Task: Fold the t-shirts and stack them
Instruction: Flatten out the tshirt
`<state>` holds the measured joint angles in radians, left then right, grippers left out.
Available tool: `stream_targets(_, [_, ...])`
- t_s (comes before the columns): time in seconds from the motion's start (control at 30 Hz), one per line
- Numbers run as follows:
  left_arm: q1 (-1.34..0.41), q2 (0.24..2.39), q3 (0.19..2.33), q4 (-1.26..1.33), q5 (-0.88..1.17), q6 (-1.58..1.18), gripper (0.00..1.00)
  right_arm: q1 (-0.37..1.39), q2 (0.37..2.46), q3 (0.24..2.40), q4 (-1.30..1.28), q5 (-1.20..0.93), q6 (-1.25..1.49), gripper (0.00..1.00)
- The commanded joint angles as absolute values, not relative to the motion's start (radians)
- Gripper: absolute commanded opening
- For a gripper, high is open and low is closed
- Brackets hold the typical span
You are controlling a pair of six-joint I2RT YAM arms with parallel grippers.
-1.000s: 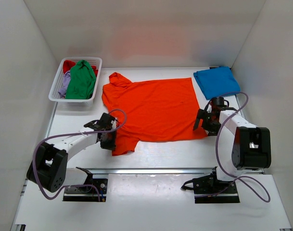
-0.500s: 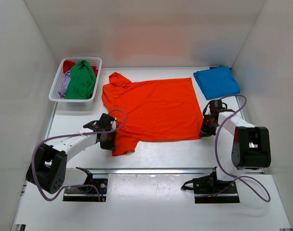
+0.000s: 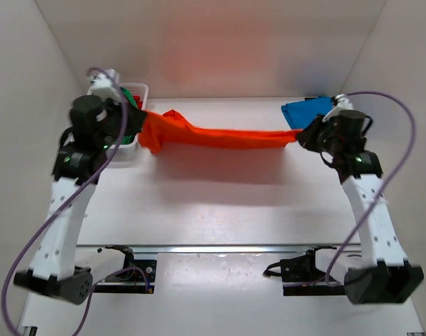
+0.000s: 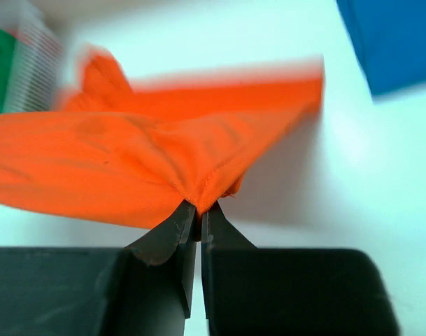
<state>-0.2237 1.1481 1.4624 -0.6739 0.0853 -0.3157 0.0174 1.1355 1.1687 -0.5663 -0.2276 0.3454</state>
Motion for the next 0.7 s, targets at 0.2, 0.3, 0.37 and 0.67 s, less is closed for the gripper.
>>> stream_targets(0.2, [-0.241, 1.020, 1.882, -0.702, 0.057, -0.341, 0.00, -0.093, 0.851, 1.434, -0.545, -0.414, 0.400, 0.00])
stream_targets(0.3, [-0.238, 1.052, 1.991, -0.722, 0.064, -0.348, 0.00, -0.127, 0.873, 1.517, -0.569, -0.474, 0.400, 0.00])
stream_targets(0.37, [-0.241, 1.097, 2.045, -0.729, 0.067, -0.354, 0.00, -0.149, 0.893, 1.538, -0.565, -0.523, 0.399, 0.00])
stream_targets(0.67, [-0.212, 1.247, 1.919, -0.660, 0.121, -0.316, 0.00, -0.028, 1.058, 1.511, -0.539, -0.440, 0.354, 0.00])
